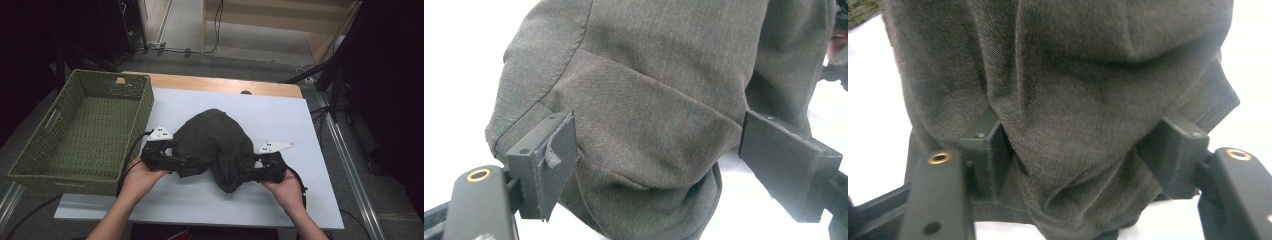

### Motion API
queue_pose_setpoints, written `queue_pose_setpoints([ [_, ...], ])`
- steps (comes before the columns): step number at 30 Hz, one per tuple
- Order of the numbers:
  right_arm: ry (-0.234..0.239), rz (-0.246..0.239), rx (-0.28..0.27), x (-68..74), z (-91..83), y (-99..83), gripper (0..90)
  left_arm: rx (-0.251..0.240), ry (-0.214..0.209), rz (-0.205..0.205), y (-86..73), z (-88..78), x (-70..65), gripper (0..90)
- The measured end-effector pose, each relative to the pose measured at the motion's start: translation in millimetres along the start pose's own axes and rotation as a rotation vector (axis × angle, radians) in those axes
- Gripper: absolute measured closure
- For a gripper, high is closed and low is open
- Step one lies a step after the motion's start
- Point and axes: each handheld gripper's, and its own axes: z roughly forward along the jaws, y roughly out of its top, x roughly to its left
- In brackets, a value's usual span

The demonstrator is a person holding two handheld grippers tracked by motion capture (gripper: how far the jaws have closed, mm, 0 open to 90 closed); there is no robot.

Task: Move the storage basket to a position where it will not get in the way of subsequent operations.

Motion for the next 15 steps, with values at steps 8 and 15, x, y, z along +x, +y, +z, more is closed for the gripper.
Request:
queue_pose_setpoints([
  [8, -0.026, -0.003, 0.023, -6.0, 9.9, 10.1, 57.6, -0.010, 0.021, -0.003, -0.8, 0.5, 1.5, 17.5],
  [15, -0.019, 0.055, 0.035, -19.1, 4.7, 14.3, 72.9, -0.008, 0.017, -0.007, -1.4, 1.6, 1.9, 17.5],
])
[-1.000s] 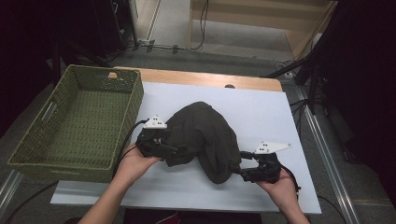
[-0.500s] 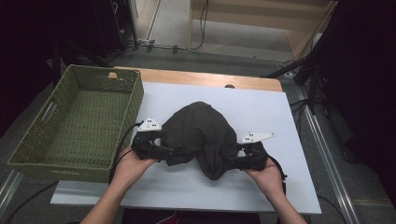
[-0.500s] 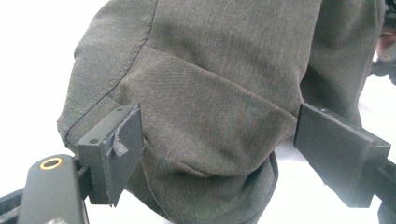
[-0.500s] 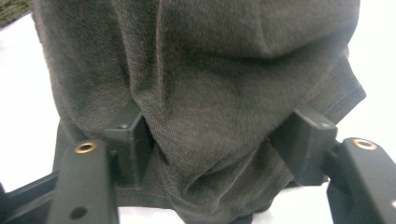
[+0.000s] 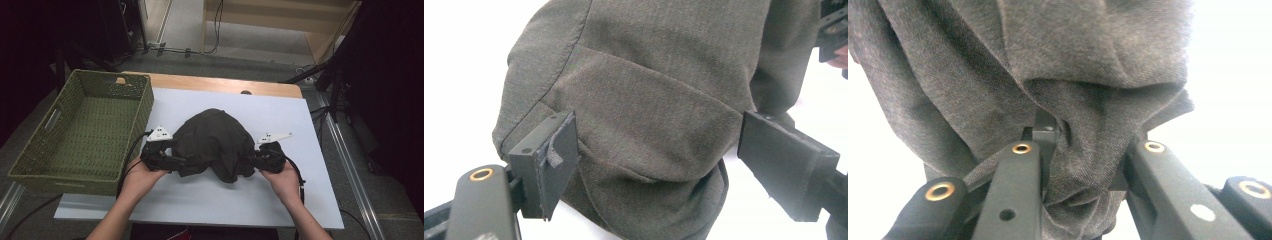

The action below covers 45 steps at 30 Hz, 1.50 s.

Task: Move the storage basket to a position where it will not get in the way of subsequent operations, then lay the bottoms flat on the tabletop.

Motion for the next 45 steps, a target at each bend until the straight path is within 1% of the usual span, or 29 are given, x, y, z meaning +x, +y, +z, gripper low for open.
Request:
queue_pose_setpoints([
  [3, -0.017, 0.000, 0.000, -3.4, -3.5, 2.7, 74.1, 0.006, 0.003, 0.001, -0.5, 0.4, 0.2, 17.5],
  [7, -0.041, 0.014, -0.007, -11.7, -6.4, 8.5, 74.6, 0.001, 0.003, -0.005, -0.2, 0.1, 0.9, 17.5],
  [10, -0.057, 0.036, -0.018, -19.4, -7.9, 12.4, 75.0, 0.004, 0.003, -0.002, -0.4, 0.5, 0.6, 17.5],
  [13, -0.064, 0.051, -0.029, -26.0, -10.2, 14.6, 75.3, 0.006, 0.000, -0.003, -0.8, 1.3, 0.5, 17.5],
  [18, -0.078, 0.057, -0.038, -30.5, -18.7, 15.9, 75.8, 0.006, -0.002, -0.007, -1.5, 1.5, 1.5, 17.5],
  [24, -0.095, 0.079, -0.039, -39.9, -26.5, 15.4, 76.1, 0.007, -0.001, -0.010, -1.9, 2.4, 1.3, 17.5],
  [26, -0.106, 0.086, -0.041, -44.2, -29.1, 14.3, 76.2, 0.006, -0.002, -0.011, -1.8, 2.7, 1.5, 17.4],
  [29, -0.125, 0.109, -0.046, -51.6, -34.3, 12.5, 76.3, 0.013, 0.000, -0.011, -1.8, 3.1, 1.7, 17.5],
  [33, -0.139, 0.128, -0.046, -62.1, -43.1, 7.6, 76.3, 0.007, -0.006, -0.019, -1.2, 3.0, 2.5, 17.4],
  [35, -0.145, 0.132, -0.043, -67.4, -47.1, 4.7, 76.2, 0.012, 0.000, -0.018, -1.2, 3.4, 2.7, 17.4],
  [41, -0.170, 0.182, -0.035, -84.2, -56.5, -5.8, 76.1, 0.021, 0.004, -0.023, -2.4, 5.5, 4.0, 17.4],
  [43, -0.168, 0.196, -0.035, -88.2, -57.9, -9.1, 75.8, 0.022, 0.003, -0.024, -2.2, 6.4, 3.7, 17.5],
  [45, -0.155, 0.200, -0.032, -89.5, -56.1, -12.4, 75.3, 0.025, 0.005, -0.022, -1.7, 7.5, 3.3, 17.4],
])
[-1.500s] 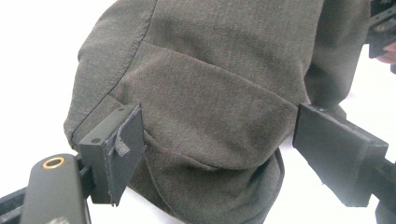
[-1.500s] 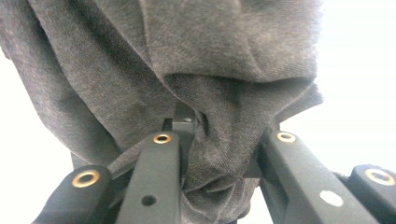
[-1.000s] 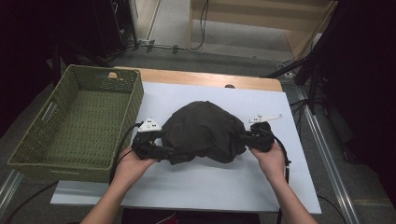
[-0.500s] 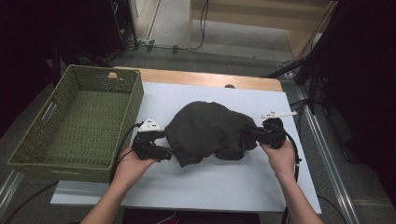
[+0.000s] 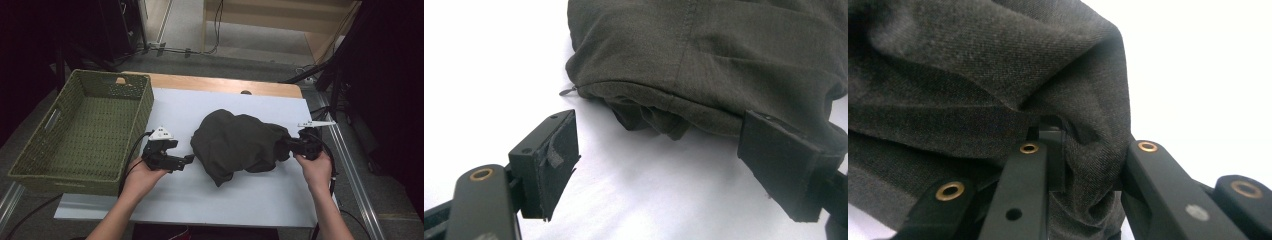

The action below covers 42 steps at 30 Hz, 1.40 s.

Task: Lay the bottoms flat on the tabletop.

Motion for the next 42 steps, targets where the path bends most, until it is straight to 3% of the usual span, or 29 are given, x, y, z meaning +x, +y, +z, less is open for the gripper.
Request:
queue_pose_setpoints([
  [5, 0.013, -0.005, 0.011, 0.7, 3.2, -2.7, 72.5, 0.002, 0.003, -0.007, 3.0, 4.0, -2.2, 17.4],
  [10, 0.020, 0.003, 0.008, -2.5, 3.7, -6.8, 51.5, 0.012, 0.021, -0.002, 6.3, 8.2, -4.0, 17.4],
  [12, 0.017, 0.006, 0.012, -3.3, 2.9, -9.1, 47.0, 0.021, 0.032, -0.010, 7.3, 10.4, -3.3, 17.3],
  [17, 0.021, 0.002, -0.005, -1.0, -3.7, -13.1, 36.6, 0.033, 0.000, -0.040, 9.6, 16.7, -1.4, 17.3],
  [22, 0.030, -0.006, -0.029, 5.2, -13.6, -16.4, 34.6, 0.069, -0.001, -0.049, 11.3, 29.5, 0.1, 17.5],
  [31, 0.050, -0.027, -0.067, 16.0, -33.9, -19.9, 35.2, 0.077, -0.001, -0.093, 13.0, 43.8, 7.4, 23.7],
  [34, 0.056, -0.039, -0.066, 20.4, -39.6, -18.0, 37.0, 0.094, 0.005, -0.099, 12.9, 46.6, 9.1, 29.2],
  [38, 0.051, -0.089, -0.081, 26.8, -48.1, -14.2, 36.7, 0.130, -0.003, -0.126, 11.7, 51.4, 10.7, 39.1],
  [42, 0.059, -0.116, -0.092, 32.6, -50.8, -11.4, 33.5, 0.137, -0.022, -0.115, 10.2, 55.7, 10.5, 49.7],
])
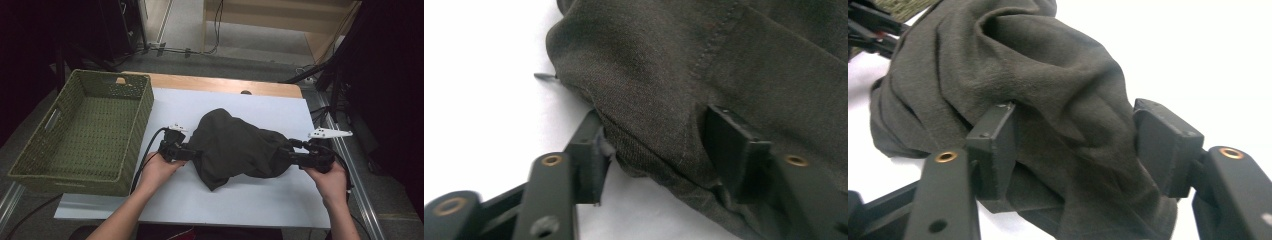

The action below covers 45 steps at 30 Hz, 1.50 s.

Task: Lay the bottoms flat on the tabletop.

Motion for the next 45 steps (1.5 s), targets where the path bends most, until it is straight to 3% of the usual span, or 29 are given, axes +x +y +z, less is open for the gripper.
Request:
queue_pose_setpoints([
  [3, 0.004, -0.013, 0.008, 2.8, 7.3, 0.3, 30.4, 0.001, -0.044, -0.017, 0.5, 1.5, 3.6, 60.5],
  [6, 0.038, 0.005, 0.039, 2.9, 21.3, -2.4, 29.7, 0.008, -0.083, -0.032, 2.7, 0.7, 8.4, 69.5],
  [11, 0.075, -0.005, 0.089, 9.1, 42.3, -6.8, 41.0, 0.006, -0.083, -0.046, 9.6, -5.6, 15.1, 72.7],
  [15, 0.079, -0.004, 0.116, 16.0, 50.3, -7.9, 50.0, -0.031, -0.060, -0.065, 15.3, -14.7, 22.0, 73.4],
  [19, 0.109, -0.008, 0.131, 26.2, 53.5, -8.0, 69.3, -0.071, -0.015, -0.055, 20.1, -22.3, 24.3, 73.6],
  [23, 0.131, -0.027, 0.141, 37.4, 52.2, -5.9, 78.4, -0.092, 0.034, -0.039, 25.0, -27.1, 23.9, 73.4],
  [26, 0.148, -0.047, 0.163, 45.9, 52.1, -6.4, 80.4, -0.105, 0.042, -0.040, 28.3, -31.2, 25.7, 73.3],
  [31, 0.193, -0.068, 0.182, 61.3, 51.2, -8.0, 81.6, -0.122, 0.070, -0.048, 31.4, -32.7, 30.5, 72.0],
  [34, 0.194, -0.090, 0.187, 73.2, 49.5, -10.5, 81.5, -0.093, 0.086, -0.051, 30.1, -29.9, 30.5, 61.9],
  [39, 0.214, -0.118, 0.220, 88.1, 51.4, -19.3, 81.5, -0.047, 0.059, -0.042, 24.4, -30.8, 30.4, 46.4],
  [45, 0.254, -0.146, 0.278, 98.2, 60.6, -28.6, 77.3, -0.055, 0.041, -0.055, 19.5, -36.4, 32.6, 45.9],
])
